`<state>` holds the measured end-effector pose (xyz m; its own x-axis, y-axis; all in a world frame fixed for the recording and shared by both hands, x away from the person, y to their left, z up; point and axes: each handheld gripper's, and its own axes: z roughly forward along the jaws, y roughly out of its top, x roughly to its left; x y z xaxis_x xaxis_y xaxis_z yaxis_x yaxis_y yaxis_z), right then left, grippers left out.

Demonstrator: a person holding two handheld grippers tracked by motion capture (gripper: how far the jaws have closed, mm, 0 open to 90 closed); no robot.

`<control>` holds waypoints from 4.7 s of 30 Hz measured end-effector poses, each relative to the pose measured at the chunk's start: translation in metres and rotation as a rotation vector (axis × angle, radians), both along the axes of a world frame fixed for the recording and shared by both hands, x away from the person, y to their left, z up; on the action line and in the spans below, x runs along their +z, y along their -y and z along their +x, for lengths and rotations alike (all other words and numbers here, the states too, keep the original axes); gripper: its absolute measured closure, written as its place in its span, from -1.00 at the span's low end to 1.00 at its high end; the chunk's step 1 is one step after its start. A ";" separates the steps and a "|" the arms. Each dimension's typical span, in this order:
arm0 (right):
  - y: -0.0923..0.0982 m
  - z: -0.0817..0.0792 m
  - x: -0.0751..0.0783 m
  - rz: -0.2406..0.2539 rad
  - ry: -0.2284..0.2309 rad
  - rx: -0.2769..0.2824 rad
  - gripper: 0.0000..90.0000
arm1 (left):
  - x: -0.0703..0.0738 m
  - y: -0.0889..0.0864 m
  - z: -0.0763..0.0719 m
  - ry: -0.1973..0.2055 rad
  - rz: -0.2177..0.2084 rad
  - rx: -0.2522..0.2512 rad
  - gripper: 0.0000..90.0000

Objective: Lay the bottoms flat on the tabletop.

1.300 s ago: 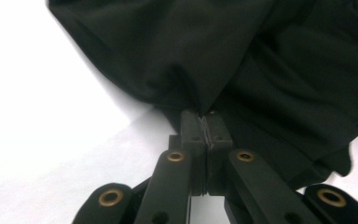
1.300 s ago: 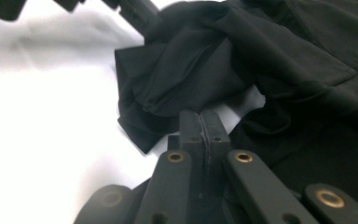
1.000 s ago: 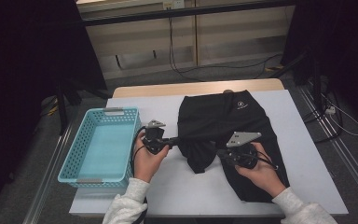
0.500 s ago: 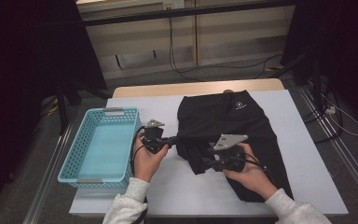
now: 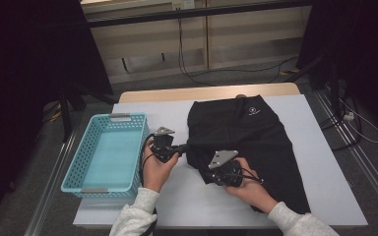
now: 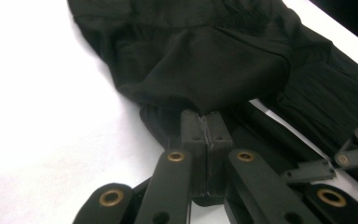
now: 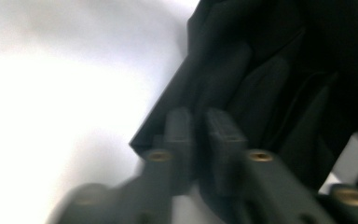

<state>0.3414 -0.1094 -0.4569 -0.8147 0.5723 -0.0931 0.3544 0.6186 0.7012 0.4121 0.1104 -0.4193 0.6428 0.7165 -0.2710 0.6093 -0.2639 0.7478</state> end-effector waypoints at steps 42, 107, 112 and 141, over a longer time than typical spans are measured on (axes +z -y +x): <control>0.022 -0.004 0.013 0.096 -0.061 -0.071 0.16 | -0.005 -0.001 -0.009 0.050 0.129 0.025 -0.53; 0.068 -0.003 0.023 0.137 -0.050 -0.106 0.97 | -0.034 -0.005 -0.030 0.018 0.243 0.039 0.13; 0.066 -0.004 0.022 0.125 -0.048 -0.105 0.97 | -0.033 -0.001 -0.030 -0.038 0.202 0.041 0.64; 0.054 -0.004 0.017 0.135 -0.032 -0.129 0.62 | -0.016 -0.022 -0.012 -0.019 0.135 0.081 -0.12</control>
<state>0.3373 -0.1637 -0.4404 -0.7350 0.6779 0.0162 0.4483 0.4678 0.7617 0.4006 0.1328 -0.4351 0.5767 0.7967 -0.1809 0.6468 -0.3100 0.6968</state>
